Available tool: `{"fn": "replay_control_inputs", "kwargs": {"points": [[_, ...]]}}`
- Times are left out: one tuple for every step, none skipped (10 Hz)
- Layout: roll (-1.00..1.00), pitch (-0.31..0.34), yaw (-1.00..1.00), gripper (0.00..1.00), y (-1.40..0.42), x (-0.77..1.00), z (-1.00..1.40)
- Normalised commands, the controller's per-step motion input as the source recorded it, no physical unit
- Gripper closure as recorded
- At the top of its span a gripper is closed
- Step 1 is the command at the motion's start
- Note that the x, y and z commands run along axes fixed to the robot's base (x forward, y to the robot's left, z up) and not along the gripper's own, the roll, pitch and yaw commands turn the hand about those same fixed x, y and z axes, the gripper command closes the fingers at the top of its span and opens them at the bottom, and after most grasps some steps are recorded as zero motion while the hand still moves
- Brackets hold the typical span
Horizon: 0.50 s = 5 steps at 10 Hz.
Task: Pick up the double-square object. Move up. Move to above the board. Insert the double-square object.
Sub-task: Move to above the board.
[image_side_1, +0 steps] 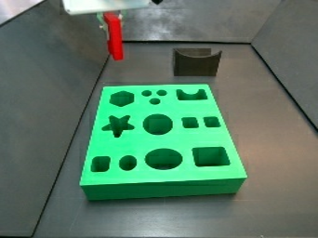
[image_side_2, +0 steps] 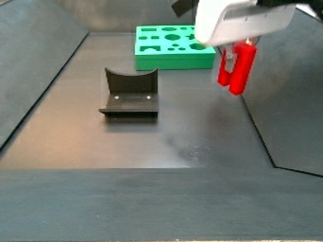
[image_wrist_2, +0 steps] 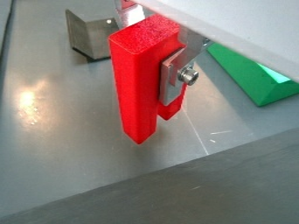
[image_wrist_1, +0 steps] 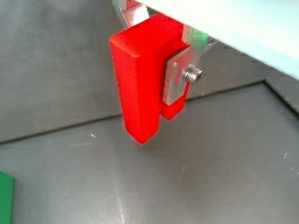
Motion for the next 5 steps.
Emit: {"fn": "replay_control_inputs", "kwargs": {"points": [[-0.32, 0.248, -0.11, 1.00, -0.11, -0.26, 1.00], [-0.32, 0.224, -0.11, 1.00, -0.11, -0.26, 1.00], [-0.31, 0.146, -0.10, 1.00, -0.10, -0.24, 1.00], [-0.30, 0.101, -0.09, 1.00, -0.09, -0.22, 1.00], [-0.23, 0.022, -0.06, 1.00, -0.08, -0.20, 1.00]]}}
